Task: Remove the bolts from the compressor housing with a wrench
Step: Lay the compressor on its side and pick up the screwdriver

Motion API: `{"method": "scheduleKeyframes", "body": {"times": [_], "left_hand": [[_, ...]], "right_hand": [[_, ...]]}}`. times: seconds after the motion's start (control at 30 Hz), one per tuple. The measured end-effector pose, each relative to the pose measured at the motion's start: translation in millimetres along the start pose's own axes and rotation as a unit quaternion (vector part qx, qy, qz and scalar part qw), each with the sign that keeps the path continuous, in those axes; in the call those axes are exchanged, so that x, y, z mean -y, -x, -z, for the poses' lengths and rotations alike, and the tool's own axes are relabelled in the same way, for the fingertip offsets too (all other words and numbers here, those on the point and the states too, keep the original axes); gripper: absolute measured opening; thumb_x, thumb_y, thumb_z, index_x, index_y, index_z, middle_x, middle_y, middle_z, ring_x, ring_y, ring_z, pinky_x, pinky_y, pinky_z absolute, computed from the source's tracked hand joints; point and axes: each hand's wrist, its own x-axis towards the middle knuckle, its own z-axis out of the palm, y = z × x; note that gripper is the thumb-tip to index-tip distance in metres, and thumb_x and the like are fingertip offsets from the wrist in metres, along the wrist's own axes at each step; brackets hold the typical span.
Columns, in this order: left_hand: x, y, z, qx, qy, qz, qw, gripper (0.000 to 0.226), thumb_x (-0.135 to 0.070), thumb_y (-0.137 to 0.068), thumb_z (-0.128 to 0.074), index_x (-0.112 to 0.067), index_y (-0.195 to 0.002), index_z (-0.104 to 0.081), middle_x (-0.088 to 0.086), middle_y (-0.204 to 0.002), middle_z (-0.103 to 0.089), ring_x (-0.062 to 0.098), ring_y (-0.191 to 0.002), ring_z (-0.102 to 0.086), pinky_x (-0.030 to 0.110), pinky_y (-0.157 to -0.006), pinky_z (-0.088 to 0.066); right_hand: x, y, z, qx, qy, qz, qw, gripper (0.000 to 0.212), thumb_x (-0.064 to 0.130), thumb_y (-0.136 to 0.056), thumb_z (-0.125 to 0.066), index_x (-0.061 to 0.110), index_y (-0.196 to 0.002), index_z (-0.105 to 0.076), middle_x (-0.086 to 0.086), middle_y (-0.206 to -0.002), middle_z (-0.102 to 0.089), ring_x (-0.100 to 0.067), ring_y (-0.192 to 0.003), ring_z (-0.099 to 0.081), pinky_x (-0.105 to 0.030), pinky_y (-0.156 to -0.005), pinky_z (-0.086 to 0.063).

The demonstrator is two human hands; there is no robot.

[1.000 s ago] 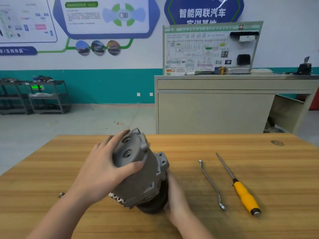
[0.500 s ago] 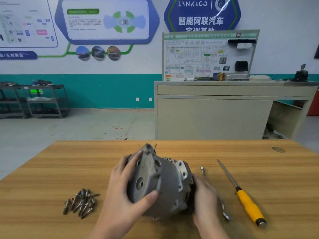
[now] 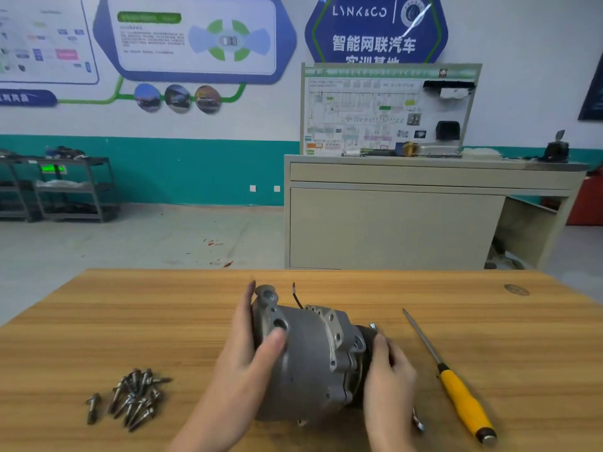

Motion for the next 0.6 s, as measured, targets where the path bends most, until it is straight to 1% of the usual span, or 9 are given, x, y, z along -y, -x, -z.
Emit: {"method": "scheduleKeyframes", "body": {"times": [0.07,0.13,0.2,0.3,0.4,0.47,0.53,0.57,0.6], "left_hand": [[-10.3,2.9,-8.5,-0.023,-0.074,-0.021,0.997,0.092,-0.092,-0.059,-0.039,-0.059,-0.141,-0.012,-0.035,-0.151,-0.013,-0.009,-0.139,-0.016,0.035,-0.115,-0.023],[-6.4,16.6,-10.1,-0.04,-0.099,-0.054,0.993,0.069,-0.078,-0.07,-0.044,-0.061,-0.135,-0.03,-0.035,-0.148,-0.022,-0.012,-0.134,-0.026,0.028,-0.106,-0.031],[7.4,33.6,-5.2,-0.061,-0.093,-0.089,0.99,0.055,-0.055,-0.079,-0.047,-0.048,-0.133,-0.043,-0.031,-0.147,-0.031,-0.009,-0.134,-0.031,0.026,-0.102,-0.03],[24.6,39.0,11.7,-0.06,-0.073,-0.064,0.993,0.056,-0.037,-0.089,-0.04,-0.041,-0.142,-0.023,-0.041,-0.147,-0.017,-0.014,-0.138,-0.014,0.025,-0.111,-0.019],[28.0,21.7,26.7,0.005,-0.114,-0.051,0.992,0.048,-0.038,-0.101,-0.028,-0.046,-0.144,-0.009,-0.041,-0.149,-0.005,-0.011,-0.141,0.0,0.027,-0.119,-0.006],[24.5,9.8,33.3,0.03,-0.089,0.002,0.996,0.051,-0.04,-0.094,-0.032,-0.051,-0.141,-0.015,-0.038,-0.148,-0.014,-0.01,-0.142,-0.006,0.026,-0.118,-0.01],[19.1,3.8,36.0,0.033,-0.017,0.058,0.998,0.052,-0.045,-0.088,-0.04,-0.053,-0.138,-0.027,-0.035,-0.143,-0.029,-0.007,-0.138,-0.024,0.026,-0.114,-0.023],[16.0,2.0,36.1,0.02,0.0,0.074,0.997,0.05,-0.049,-0.086,-0.042,-0.053,-0.136,-0.034,-0.032,-0.14,-0.037,-0.004,-0.134,-0.032,0.029,-0.111,-0.028],[11.9,-0.5,35.4,-0.007,-0.021,0.065,0.998,0.047,-0.056,-0.086,-0.041,-0.052,-0.133,-0.038,-0.028,-0.136,-0.042,-0.003,-0.129,-0.038,0.031,-0.108,-0.032]], "right_hand": [[4.1,-0.5,3.1,-0.023,0.001,-0.002,1.0,0.028,0.03,-0.097,-0.051,0.014,-0.081,-0.067,0.006,-0.073,-0.062,-0.009,-0.07,-0.055,-0.026,-0.058,-0.037],[7.6,1.5,7.9,-0.026,0.006,0.001,1.0,0.03,0.033,-0.095,-0.055,0.02,-0.068,-0.058,0.009,-0.068,-0.058,-0.002,-0.066,-0.05,-0.022,-0.054,-0.035],[5.9,9.4,10.5,0.014,0.018,0.008,1.0,0.019,0.039,-0.09,-0.058,0.03,-0.073,-0.057,0.016,-0.077,-0.058,0.004,-0.074,-0.051,-0.021,-0.058,-0.036],[-2.8,25.9,11.6,0.071,0.045,0.037,0.996,0.013,0.052,-0.084,-0.053,0.04,-0.085,-0.059,0.026,-0.084,-0.059,0.009,-0.081,-0.052,-0.015,-0.067,-0.039],[-0.1,34.8,10.1,0.066,0.07,0.081,0.992,0.012,0.046,-0.092,-0.048,0.038,-0.096,-0.056,0.03,-0.077,-0.055,0.017,-0.072,-0.054,-0.001,-0.062,-0.037],[7.8,35.1,9.1,0.115,0.101,0.092,0.984,0.01,0.045,-0.095,-0.045,0.039,-0.096,-0.053,0.029,-0.077,-0.054,0.025,-0.071,-0.051,0.002,-0.058,-0.037],[18.2,28.6,19.3,0.164,0.148,0.09,0.971,0.016,0.053,-0.093,-0.04,0.042,-0.097,-0.051,0.031,-0.082,-0.055,0.02,-0.072,-0.051,-0.002,-0.06,-0.037],[22.2,20.9,31.1,0.146,0.17,0.092,0.97,0.022,0.058,-0.09,-0.039,0.042,-0.096,-0.051,0.029,-0.084,-0.057,0.016,-0.077,-0.052,-0.006,-0.062,-0.038],[21.8,7.5,46.3,0.093,0.212,0.099,0.968,0.028,0.062,-0.088,-0.041,0.038,-0.095,-0.055,0.021,-0.088,-0.062,0.005,-0.084,-0.059,-0.018,-0.065,-0.043]]}}
